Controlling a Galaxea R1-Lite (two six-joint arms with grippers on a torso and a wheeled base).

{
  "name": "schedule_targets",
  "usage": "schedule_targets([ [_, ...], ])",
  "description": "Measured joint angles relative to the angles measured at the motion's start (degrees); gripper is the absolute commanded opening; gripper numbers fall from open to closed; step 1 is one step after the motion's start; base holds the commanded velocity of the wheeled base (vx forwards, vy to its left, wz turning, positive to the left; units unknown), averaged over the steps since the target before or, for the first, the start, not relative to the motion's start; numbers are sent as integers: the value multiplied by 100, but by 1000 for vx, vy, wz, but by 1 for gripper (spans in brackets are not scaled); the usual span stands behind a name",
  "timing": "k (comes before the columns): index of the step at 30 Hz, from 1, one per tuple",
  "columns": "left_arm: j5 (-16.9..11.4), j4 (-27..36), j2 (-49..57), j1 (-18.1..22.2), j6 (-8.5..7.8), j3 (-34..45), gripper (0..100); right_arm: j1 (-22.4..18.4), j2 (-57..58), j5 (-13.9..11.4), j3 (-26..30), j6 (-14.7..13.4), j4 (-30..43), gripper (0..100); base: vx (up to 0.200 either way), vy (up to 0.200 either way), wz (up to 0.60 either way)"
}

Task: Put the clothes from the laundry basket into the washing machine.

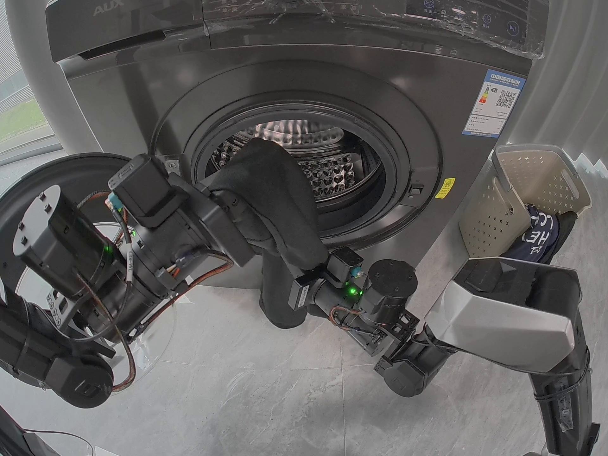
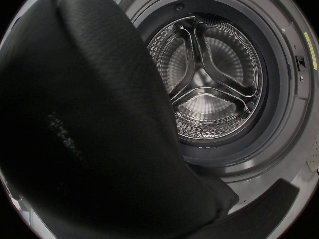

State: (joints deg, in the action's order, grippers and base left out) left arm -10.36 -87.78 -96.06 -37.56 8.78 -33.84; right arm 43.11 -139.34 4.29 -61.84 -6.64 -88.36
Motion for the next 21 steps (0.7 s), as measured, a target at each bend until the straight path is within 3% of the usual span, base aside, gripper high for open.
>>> schedule_targets([
  [9, 106, -34, -74, 306, 11, 63, 0, 5, 371, 27, 683, -74, -2, 0, 0, 0, 0],
  [21, 163, -38, -104, 383, 22, 333, 0, -30, 1117, 57, 1460, -127, -11, 0, 0, 0, 0],
])
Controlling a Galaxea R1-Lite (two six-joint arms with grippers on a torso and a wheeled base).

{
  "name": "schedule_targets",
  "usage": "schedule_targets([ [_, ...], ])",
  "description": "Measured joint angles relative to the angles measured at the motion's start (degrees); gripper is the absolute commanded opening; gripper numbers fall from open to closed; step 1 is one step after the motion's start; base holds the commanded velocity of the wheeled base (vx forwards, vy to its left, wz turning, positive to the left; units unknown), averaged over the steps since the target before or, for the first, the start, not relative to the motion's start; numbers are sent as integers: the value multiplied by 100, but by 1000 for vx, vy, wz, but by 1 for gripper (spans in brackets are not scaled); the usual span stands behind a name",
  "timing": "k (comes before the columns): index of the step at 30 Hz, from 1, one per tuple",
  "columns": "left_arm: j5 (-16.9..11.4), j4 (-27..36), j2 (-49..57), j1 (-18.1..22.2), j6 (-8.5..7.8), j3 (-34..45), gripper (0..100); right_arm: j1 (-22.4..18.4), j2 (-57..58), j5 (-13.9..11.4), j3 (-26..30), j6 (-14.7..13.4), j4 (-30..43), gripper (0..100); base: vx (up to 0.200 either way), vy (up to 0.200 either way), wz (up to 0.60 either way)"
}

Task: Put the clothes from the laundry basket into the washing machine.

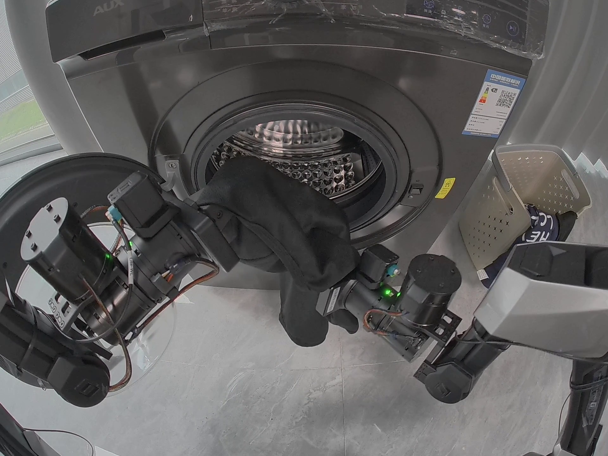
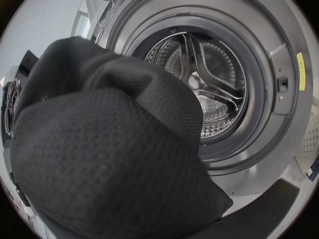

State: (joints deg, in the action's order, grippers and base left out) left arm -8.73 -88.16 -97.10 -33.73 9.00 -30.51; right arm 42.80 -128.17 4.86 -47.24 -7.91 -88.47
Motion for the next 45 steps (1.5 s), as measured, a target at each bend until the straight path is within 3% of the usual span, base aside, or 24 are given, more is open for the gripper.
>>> schedule_targets([
  [8, -5, 66, -69, 91, 4, 202, 0, -364, 507, 30, 107, -2, 6, 0, 0, 0, 0],
  [15, -27, 0, -423, 184, -51, 544, 0, -405, 741, 39, 88, -13, 9, 0, 0, 0, 0],
  [23, -68, -20, -1117, 319, -611, 883, 0, -199, 901, 61, 102, -54, 9, 0, 0, 0, 0],
  [30, -93, -38, -1512, 408, -690, 1037, 0, -20, 1028, 176, 204, -87, 9, 0, 0, 0, 0],
  [33, -117, -38, -1637, 418, -809, 1070, 0, 11, 1053, 180, 212, -87, 9, 0, 0, 0, 0],
  [34, -150, -35, -1668, 418, -842, 1090, 100, 22, 1058, 183, 212, -87, 9, 0, 0, 0, 0],
  [45, -471, -38, -1827, 289, -1001, 1615, 100, -9, 1069, 191, 207, -95, 9, 0, 0, 0, 0],
])
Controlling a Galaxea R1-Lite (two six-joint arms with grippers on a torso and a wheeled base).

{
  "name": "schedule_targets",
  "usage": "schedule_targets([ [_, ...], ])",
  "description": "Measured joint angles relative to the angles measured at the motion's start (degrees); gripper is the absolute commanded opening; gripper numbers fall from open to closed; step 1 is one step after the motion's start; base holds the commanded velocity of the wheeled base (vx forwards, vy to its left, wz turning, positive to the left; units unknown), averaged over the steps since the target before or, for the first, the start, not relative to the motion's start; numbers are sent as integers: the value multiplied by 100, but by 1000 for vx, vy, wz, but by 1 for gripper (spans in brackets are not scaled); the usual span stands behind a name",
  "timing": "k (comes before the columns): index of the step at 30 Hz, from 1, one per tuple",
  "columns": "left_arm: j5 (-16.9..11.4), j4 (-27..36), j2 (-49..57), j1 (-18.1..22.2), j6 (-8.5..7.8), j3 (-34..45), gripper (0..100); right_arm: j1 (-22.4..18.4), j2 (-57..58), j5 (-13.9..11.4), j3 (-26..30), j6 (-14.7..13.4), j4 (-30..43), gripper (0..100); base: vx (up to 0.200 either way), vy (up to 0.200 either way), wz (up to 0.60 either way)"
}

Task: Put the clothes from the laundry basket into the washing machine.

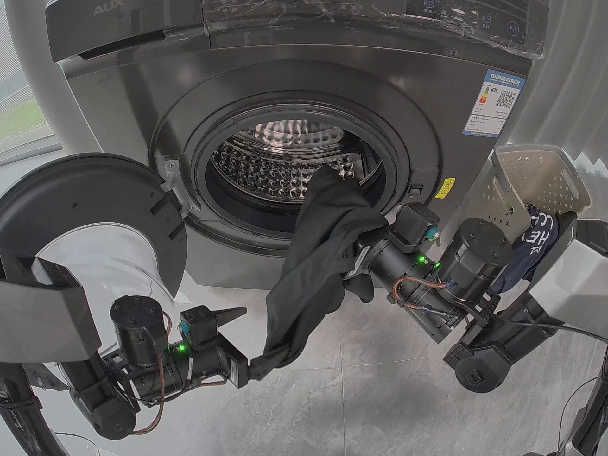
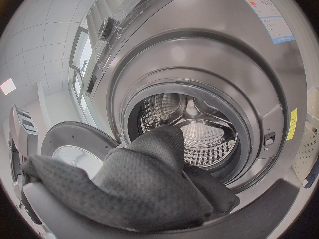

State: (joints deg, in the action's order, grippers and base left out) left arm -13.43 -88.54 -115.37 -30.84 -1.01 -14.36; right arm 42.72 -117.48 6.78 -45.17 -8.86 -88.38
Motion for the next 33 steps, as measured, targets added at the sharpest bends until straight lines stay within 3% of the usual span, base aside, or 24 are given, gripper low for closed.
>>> schedule_targets([
  [4, -208, 2, 13, -171, -174, 290, 100, -20, -5, -2, -15, 5, 4, 0, 0, 0, 0],
  [12, -433, 5, 307, -261, -189, 310, 100, -41, -18, 4, -28, 6, 6, 0, 0, 0, 0],
  [17, -440, 7, 569, -251, -123, 12, 100, -41, -21, 30, -22, 0, 6, 0, 0, 0, 0],
  [23, -238, 5, 772, -204, 91, -444, 100, -60, -22, 66, -23, 0, 6, 0, 0, 0, 0],
  [33, -263, 5, 859, -262, 50, -187, 100, -291, -79, 66, -12, -2, 4, 0, 0, 0, 0],
])
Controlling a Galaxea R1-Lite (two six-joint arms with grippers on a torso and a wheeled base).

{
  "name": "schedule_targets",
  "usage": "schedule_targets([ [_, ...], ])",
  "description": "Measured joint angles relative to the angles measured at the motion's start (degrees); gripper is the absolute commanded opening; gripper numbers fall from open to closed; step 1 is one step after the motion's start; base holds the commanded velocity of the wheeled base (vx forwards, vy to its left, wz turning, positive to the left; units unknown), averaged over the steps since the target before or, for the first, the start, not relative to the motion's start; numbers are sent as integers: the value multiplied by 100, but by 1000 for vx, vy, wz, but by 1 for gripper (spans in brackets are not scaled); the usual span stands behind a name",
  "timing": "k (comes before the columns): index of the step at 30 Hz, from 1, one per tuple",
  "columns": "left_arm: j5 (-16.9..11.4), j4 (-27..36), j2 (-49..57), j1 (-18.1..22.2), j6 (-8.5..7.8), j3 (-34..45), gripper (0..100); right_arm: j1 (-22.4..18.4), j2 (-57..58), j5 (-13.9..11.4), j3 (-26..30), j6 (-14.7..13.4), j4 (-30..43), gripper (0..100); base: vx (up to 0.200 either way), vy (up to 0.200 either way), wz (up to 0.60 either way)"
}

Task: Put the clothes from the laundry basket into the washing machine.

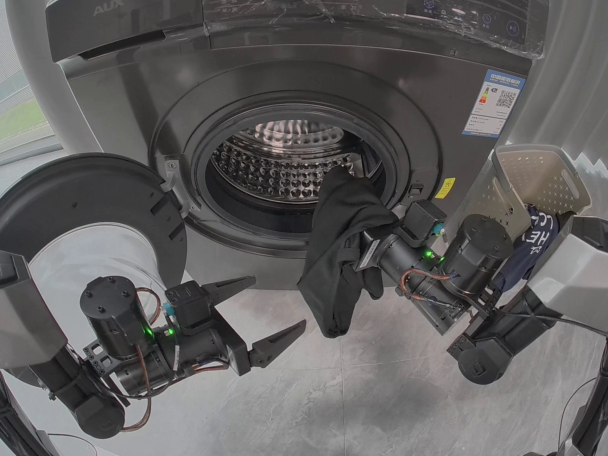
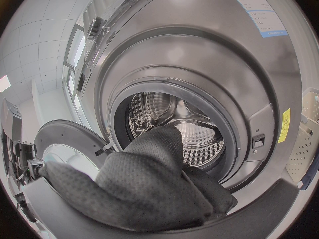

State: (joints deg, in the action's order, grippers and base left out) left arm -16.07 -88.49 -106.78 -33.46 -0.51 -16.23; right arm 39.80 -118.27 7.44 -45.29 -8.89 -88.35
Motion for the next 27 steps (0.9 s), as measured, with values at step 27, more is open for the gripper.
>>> schedule_targets([
  [27, 600, 9, -1849, -347, 76, -2627, 100, 542, 110, 143, 54, -28, 56, 0, 0, 0, 0],
])
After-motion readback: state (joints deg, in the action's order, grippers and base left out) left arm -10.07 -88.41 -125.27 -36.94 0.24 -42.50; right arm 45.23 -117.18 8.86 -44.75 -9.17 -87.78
